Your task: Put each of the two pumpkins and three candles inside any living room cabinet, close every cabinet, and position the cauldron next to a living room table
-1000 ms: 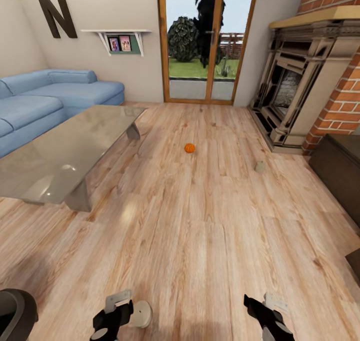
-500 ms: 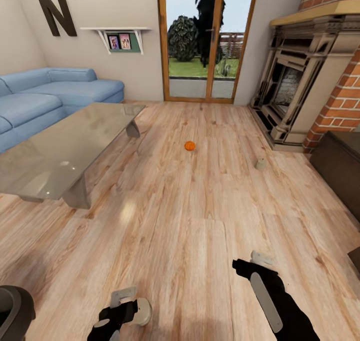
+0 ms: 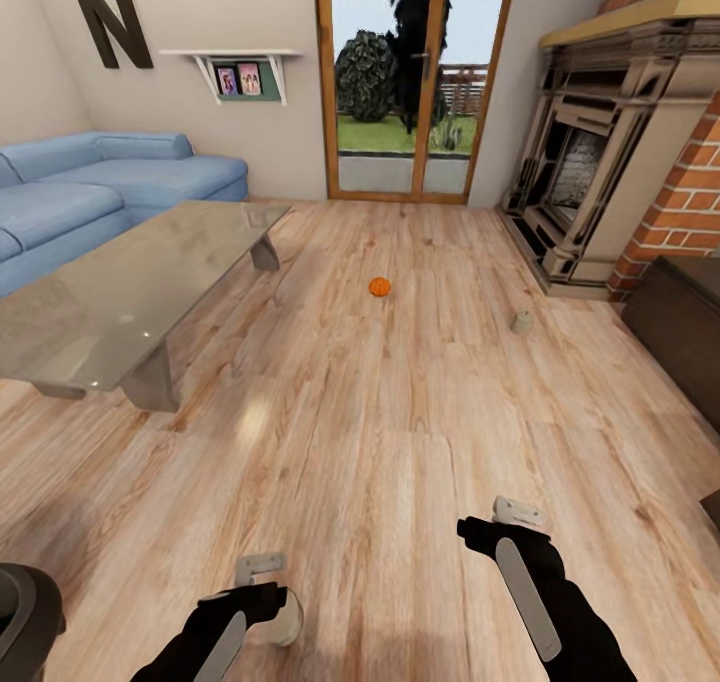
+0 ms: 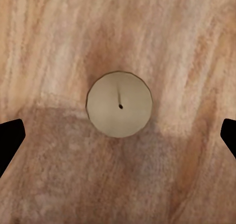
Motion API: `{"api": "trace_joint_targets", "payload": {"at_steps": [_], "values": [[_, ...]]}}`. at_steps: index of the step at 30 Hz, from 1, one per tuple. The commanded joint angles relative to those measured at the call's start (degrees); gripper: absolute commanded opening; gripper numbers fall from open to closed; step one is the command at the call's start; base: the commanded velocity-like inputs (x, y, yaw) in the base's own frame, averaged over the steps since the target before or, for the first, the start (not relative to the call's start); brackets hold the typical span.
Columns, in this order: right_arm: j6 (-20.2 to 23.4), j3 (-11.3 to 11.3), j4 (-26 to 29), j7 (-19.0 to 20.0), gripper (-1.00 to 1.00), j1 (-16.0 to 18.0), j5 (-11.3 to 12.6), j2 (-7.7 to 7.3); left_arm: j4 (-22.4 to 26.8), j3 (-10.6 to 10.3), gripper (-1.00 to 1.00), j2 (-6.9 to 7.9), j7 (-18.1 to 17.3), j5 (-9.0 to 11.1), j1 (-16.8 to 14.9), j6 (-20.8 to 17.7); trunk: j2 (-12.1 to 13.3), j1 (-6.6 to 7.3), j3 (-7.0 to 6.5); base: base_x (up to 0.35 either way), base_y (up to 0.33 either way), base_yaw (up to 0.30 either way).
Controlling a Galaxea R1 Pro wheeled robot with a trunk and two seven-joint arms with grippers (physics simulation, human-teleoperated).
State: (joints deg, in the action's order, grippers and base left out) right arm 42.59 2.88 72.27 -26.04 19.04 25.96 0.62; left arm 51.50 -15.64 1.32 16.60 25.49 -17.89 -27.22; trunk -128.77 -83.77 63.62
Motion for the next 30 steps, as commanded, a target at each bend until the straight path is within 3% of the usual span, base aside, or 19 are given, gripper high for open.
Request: {"api": "trace_joint_targets", "payload": {"at_steps": [1,13,19,30], "values": [[0.1,0.08,0.06,-0.59,1.0,0.03,0.61,-0.01,0.1,-0.27,1.0,0.08,0.55,0.61,-0.04,-0.12,-0.44,-0.22,0.23,0.0,0.0,0.0],[0.23,0.02,0.07,-0.66,1.0,0.03,1.04,-0.01,0.07,-0.26,1.0,-0.09,0.53,0.62,-0.04,0.14,-5.25,-2.85,2.39,0.0,0.0,0.0],[3.08,0.02,0.22,-0.53,1.0,0.04,1.19,-0.01,0.06,-0.28,1.0,-0.17,0.54,0.6,-0.04,0.22,-7.66,-4.17,3.46,0.0,0.0,0.0],[3.66,0.02,0.49,-0.48,1.0,0.03,1.38,0.05,0.09,0.04,1.0,-0.09,0.53,0.57,-0.04,0.04,-12.07,-6.59,5.44,0.0,0.0,0.0]]}}
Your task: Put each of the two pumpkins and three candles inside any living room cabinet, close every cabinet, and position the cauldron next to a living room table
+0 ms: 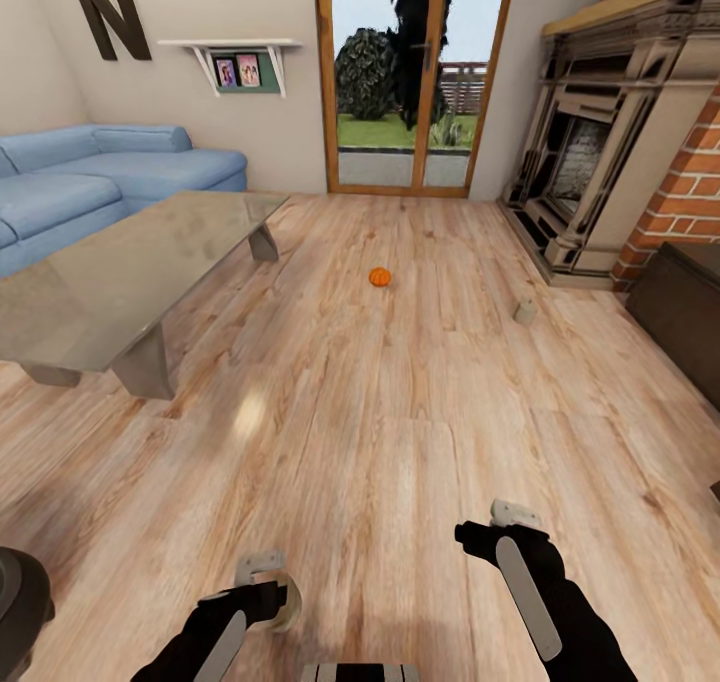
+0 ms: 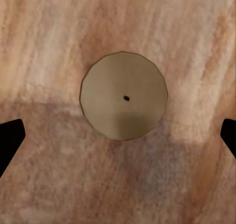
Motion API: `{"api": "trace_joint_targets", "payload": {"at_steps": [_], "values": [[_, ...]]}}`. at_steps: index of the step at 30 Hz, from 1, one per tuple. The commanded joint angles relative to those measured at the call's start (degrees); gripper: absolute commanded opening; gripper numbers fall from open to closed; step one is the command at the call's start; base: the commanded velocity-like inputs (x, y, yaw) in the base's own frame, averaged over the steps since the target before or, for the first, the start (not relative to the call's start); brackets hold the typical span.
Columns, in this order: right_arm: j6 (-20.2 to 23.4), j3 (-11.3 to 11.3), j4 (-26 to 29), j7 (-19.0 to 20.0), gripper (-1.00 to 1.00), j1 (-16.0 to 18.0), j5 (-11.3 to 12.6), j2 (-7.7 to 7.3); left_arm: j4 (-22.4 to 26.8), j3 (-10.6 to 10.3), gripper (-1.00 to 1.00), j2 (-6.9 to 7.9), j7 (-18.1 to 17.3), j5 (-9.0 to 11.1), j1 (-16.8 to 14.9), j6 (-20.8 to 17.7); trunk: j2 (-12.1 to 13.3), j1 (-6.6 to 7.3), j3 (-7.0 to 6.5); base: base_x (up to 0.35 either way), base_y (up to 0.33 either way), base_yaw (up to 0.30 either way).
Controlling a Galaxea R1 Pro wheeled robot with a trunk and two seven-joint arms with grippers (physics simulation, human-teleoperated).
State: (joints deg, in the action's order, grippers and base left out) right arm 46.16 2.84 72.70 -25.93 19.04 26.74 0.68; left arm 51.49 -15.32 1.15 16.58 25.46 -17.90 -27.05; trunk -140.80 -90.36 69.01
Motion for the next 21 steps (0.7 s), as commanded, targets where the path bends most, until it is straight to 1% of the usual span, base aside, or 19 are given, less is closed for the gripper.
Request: {"api": "trace_joint_targets", "payload": {"at_steps": [1,3,4,5,6,8,9,11,13,21], "values": [[0.21,0.09,0.12,-0.55,1.0,0.03,0.6,0.01,0.1,-0.25,1.0,0.01,0.56,0.58,-0.03,-0.09,-0.44,-0.21,0.23,0.0,0.0,0.0],[1.15,0.14,1.49,-0.22,1.0,0.03,0.65,-0.03,0.1,-0.21,1.0,0.01,0.53,0.61,-0.03,-0.1,-1.24,-0.65,0.59,0.0,0.0,0.0],[1.98,0.17,3.09,0.25,1.0,0.03,0.81,-0.06,0.11,-0.19,1.0,-0.02,0.54,0.62,-0.03,-0.07,-1.64,-0.87,0.77,0.0,0.0,0.0],[3.48,0.23,5.85,1.86,1.0,0.03,1.35,-0.1,0.34,-0.17,1.0,-0.03,0.55,0.63,-0.03,-0.05,-2.04,-1.09,0.95,0.0,0.0,0.0],[4.39,0.27,7.32,4.05,1.0,0.03,1.9,-0.12,0.44,-0.16,1.0,-0.05,0.55,0.63,-0.03,-0.04,-2.44,-1.31,1.13,0.0,0.0,0.0],[5.64,0.25,9.3,11.02,1.0,0.03,2.63,-0.13,0.59,-0.15,1.0,-0.09,0.56,0.69,-0.03,-0.03,-2.47,-1.36,1.57,0.0,0.0,0.0],[5.9,0.26,9.73,12.85,1.0,0.03,2.75,-0.1,0.63,-0.15,1.0,-0.09,0.56,0.66,-0.06,-0.04,-2.48,-1.39,1.79,0.0,0.0,0.0],[6.17,0.3,10.03,14.14,1.0,0.03,2.84,-0.07,0.63,-0.15,1.0,-0.11,0.56,0.65,-0.04,-0.07,-2.51,-1.44,2.24,0.0,0.0,0.0],[6.32,0.23,10.17,14.59,1.0,0.03,2.84,-0.11,0.63,-0.15,1.0,-0.16,0.59,0.64,-0.03,-0.11,-2.54,-1.49,2.68,0.0,0.0,0.0],[6.33,0.09,10.06,14.78,1.0,0.03,2.88,-0.12,0.66,-0.15,1.0,-0.15,0.57,0.68,-0.04,0.05,-2.64,-1.7,4.45,0.0,0.0,0.0]]}}
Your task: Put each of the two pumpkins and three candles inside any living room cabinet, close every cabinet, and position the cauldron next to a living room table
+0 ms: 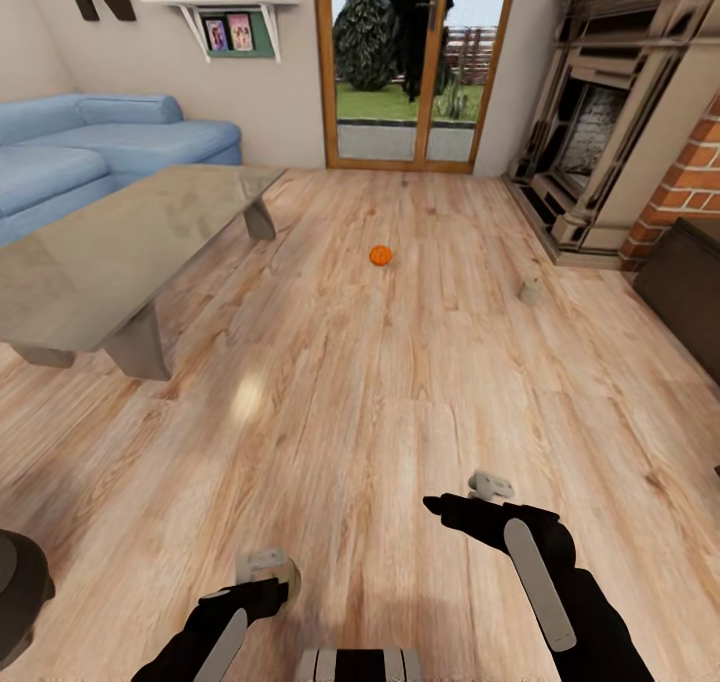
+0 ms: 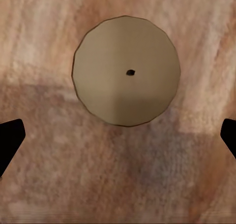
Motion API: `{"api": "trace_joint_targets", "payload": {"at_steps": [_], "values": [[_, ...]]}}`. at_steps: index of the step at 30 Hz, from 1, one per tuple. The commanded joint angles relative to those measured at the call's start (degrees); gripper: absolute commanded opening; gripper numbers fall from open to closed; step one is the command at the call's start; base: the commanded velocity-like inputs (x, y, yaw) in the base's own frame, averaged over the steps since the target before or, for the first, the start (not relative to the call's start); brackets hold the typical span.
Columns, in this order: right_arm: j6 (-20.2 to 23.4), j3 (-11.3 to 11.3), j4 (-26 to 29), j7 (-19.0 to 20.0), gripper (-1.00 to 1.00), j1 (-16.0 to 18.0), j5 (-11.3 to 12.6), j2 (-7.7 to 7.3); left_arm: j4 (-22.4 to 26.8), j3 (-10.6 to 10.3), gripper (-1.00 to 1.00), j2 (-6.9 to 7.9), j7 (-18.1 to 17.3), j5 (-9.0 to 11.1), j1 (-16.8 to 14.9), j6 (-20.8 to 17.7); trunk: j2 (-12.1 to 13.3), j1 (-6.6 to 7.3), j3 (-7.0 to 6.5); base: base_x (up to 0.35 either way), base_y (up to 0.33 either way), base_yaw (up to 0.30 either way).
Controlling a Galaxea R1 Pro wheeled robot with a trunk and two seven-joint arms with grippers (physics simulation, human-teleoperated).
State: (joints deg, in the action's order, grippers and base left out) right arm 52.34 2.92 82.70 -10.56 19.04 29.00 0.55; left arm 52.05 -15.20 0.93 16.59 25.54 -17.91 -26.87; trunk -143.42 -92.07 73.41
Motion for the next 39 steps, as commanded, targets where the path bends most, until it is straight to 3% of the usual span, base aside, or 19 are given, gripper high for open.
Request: {"api": "trace_joint_targets", "payload": {"at_steps": [1,7,22,39], "values": [[0.15,0.01,0.04,-0.59,1.0,0.03,0.61,-0.01,0.1,-0.27,1.0,0.08,0.55,0.62,-0.04,-0.09,-0.03,-0.01,0.27,0.0,0.0,0.0],[0.13,-0.01,-0.14,-0.6,1.0,0.03,0.67,0.05,0.12,-0.27,1.0,0.11,0.55,0.65,-0.06,-0.03,-0.12,-0.17,1.6,0.0,0.0,0.0],[-0.01,-0.01,-0.26,-0.6,1.0,0.03,0.62,0.06,0.11,-0.75,1.0,-0.03,0.46,0.61,-0.02,0.04,-0.12,-0.17,1.6,0.002,0.0,0.0],[-0.04,-0.01,-0.26,-0.6,1.0,0.03,0.62,0.06,0.07,-0.71,1.0,-0.05,0.46,0.65,-0.02,0.05,-0.12,-0.17,1.6,0.117,0.0,0.0]]}}
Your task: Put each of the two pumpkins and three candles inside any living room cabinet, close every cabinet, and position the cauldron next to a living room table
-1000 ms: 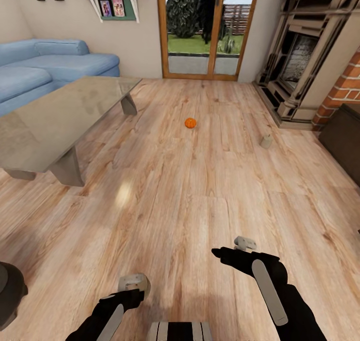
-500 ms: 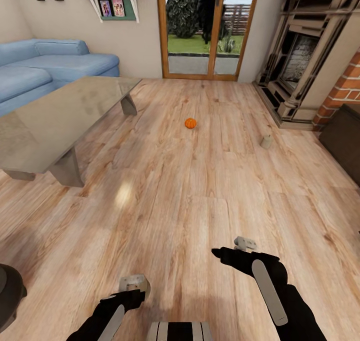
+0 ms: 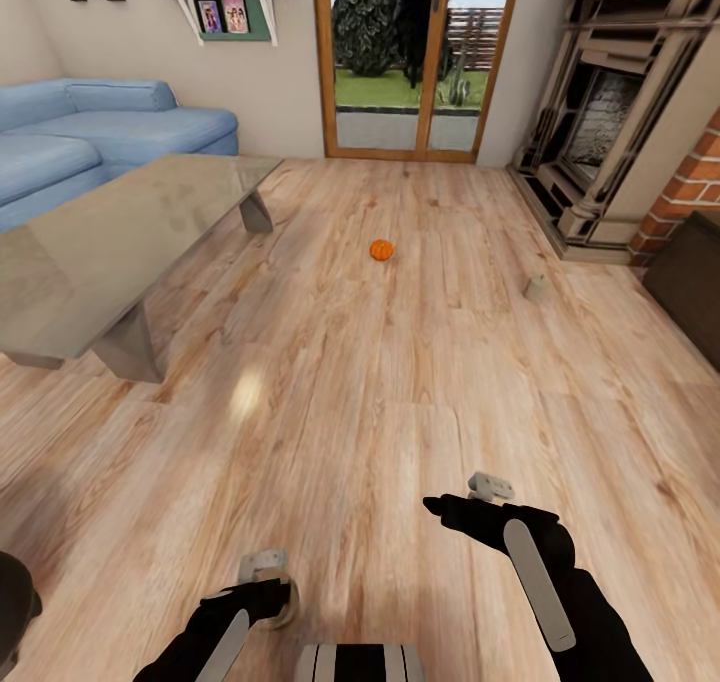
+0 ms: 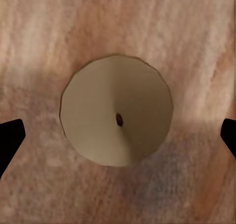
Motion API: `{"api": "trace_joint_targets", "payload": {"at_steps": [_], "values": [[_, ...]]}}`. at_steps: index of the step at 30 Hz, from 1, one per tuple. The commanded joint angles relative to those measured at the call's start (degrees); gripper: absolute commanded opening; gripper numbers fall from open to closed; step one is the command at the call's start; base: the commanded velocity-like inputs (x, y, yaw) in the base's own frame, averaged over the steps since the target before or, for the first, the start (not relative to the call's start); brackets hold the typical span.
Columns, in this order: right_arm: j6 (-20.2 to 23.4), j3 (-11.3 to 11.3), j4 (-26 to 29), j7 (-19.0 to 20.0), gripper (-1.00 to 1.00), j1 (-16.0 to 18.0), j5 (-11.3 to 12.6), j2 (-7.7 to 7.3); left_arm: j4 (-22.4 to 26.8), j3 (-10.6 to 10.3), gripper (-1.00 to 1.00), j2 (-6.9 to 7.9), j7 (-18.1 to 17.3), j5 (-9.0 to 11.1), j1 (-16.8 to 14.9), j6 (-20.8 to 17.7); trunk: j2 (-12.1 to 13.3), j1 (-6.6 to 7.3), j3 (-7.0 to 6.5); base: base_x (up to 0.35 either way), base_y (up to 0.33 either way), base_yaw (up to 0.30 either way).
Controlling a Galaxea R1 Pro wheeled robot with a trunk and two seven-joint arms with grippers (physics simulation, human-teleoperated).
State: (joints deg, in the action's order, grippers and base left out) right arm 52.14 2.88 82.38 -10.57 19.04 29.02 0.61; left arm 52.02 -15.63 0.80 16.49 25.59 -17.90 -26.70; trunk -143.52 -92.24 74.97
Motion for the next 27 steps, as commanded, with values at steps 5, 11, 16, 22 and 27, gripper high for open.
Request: {"api": "trace_joint_targets", "payload": {"at_steps": [5,11,16,22,27], "values": [[0.16,0.02,0.06,-0.59,1.0,0.03,0.6,0.01,0.09,-0.27,1.0,0.08,0.56,0.6,-0.03,-0.14,-0.02,0.0,0.04,0.151,0.0,0.0],[0.16,0.08,0.06,-0.59,1.0,0.03,0.56,0.01,0.05,-0.27,1.0,0.08,0.56,0.6,-0.03,-0.13,-0.02,0.0,0.04,0.087,0.0,0.0],[0.16,0.11,0.06,-0.59,1.0,0.03,0.57,0.01,0.01,-0.25,1.0,0.03,0.56,0.68,-0.03,-0.16,-0.02,0.0,0.04,0.026,0.0,0.0],[0.22,0.16,0.21,-0.54,1.0,0.03,0.57,0.01,0.01,-0.19,1.0,-0.01,0.48,0.69,-0.03,-0.09,-0.02,0.0,0.04,0.002,0.0,0.0],[0.48,0.12,2.72,0.16,1.0,0.0,0.91,-0.15,0.02,-0.19,1.0,-0.01,0.54,0.69,-0.03,-0.03,-0.02,0.0,0.04,0.0,0.0,0.0]]}}
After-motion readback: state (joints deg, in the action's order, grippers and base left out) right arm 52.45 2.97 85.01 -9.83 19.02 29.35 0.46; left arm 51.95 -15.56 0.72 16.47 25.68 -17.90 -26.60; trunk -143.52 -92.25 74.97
